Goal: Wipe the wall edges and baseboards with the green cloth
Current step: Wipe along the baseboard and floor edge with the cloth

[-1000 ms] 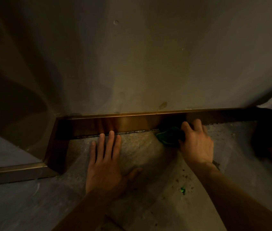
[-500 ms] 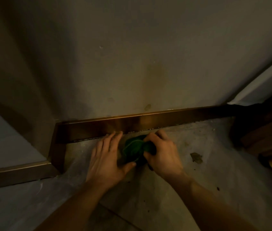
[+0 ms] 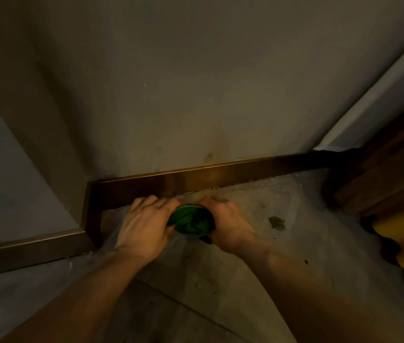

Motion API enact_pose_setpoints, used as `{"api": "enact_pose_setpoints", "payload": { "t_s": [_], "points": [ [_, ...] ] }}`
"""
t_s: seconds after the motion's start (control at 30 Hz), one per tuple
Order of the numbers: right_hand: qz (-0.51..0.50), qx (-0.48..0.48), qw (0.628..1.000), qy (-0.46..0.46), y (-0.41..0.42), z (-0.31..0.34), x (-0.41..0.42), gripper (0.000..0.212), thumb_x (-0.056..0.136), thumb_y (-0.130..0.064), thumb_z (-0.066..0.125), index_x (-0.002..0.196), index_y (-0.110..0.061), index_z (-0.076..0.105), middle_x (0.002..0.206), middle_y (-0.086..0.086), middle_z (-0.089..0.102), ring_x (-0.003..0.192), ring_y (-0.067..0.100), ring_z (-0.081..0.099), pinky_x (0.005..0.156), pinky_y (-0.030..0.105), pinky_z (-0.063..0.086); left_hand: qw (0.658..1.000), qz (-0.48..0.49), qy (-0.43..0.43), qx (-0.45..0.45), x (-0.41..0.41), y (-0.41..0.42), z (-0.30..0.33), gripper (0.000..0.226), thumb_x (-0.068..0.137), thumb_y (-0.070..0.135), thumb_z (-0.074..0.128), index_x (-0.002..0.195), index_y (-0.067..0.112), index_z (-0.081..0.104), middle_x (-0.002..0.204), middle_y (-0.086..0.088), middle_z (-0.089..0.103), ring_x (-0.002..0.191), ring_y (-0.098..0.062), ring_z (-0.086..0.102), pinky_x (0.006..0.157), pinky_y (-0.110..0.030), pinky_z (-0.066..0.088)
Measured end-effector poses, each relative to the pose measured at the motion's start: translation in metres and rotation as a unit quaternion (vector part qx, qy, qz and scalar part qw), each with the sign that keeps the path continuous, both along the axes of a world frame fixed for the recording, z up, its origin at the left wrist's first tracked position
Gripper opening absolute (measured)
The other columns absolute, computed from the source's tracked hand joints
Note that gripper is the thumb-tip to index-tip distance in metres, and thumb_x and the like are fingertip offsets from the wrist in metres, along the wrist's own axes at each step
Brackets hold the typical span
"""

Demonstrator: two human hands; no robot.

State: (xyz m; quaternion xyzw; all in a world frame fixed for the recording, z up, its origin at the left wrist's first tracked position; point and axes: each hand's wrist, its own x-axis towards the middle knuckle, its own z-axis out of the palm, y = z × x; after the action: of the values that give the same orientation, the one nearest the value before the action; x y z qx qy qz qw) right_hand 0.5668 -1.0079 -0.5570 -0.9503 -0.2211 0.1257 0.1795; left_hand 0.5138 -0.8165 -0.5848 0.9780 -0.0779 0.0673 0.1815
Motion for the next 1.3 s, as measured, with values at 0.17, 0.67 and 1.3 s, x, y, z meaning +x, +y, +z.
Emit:
{"api": "enact_pose_setpoints", "payload": {
  "t_s": [0.17, 0.67, 1.3],
  "points": [
    [0.038, -0.087, 0.994, -0.046, -0.006, -0.011, -0.015, 0.054, 0.082, -0.014, 0.070, 0.129, -0.025, 0.046, 0.124, 0.004, 0.051, 0.115, 0.027, 0.045, 0.090, 0.043, 0.049, 0.998, -0.003, 0.034, 0.054, -0.008, -0.005, -0.001, 0.038, 0.078, 0.027, 0.067, 0.114, 0.036, 0.056, 0.114, 0.011, 0.065, 0.111, -0.019, 0.052, 0.092, -0.037, 0.035],
    [0.036, -0.059, 0.997, -0.020, -0.023, 0.066, -0.041, 0.042, 0.082, -0.015, 0.064, 0.121, -0.021, 0.050, 0.115, 0.006, 0.050, 0.106, 0.027, 0.044, 0.076, 0.040, 0.044, 0.989, 0.025, 0.128, 0.072, -0.026, -0.024, 0.083, 0.028, 0.088, 0.023, 0.063, 0.111, 0.036, 0.055, 0.115, 0.006, 0.066, 0.117, -0.021, 0.052, 0.099, -0.040, 0.035],
    [-0.009, -0.037, 0.999, -0.001, -0.043, 0.544, -0.116, 0.027, 0.085, -0.010, 0.059, 0.109, -0.022, 0.053, 0.102, 0.001, 0.054, 0.094, 0.025, 0.044, 0.066, 0.034, 0.035, 0.983, -0.022, 0.178, 0.034, -0.077, -0.042, 0.563, 0.021, 0.090, 0.020, 0.061, 0.106, 0.033, 0.057, 0.108, 0.007, 0.068, 0.104, -0.021, 0.059, 0.092, -0.038, 0.044]
  ]
}}
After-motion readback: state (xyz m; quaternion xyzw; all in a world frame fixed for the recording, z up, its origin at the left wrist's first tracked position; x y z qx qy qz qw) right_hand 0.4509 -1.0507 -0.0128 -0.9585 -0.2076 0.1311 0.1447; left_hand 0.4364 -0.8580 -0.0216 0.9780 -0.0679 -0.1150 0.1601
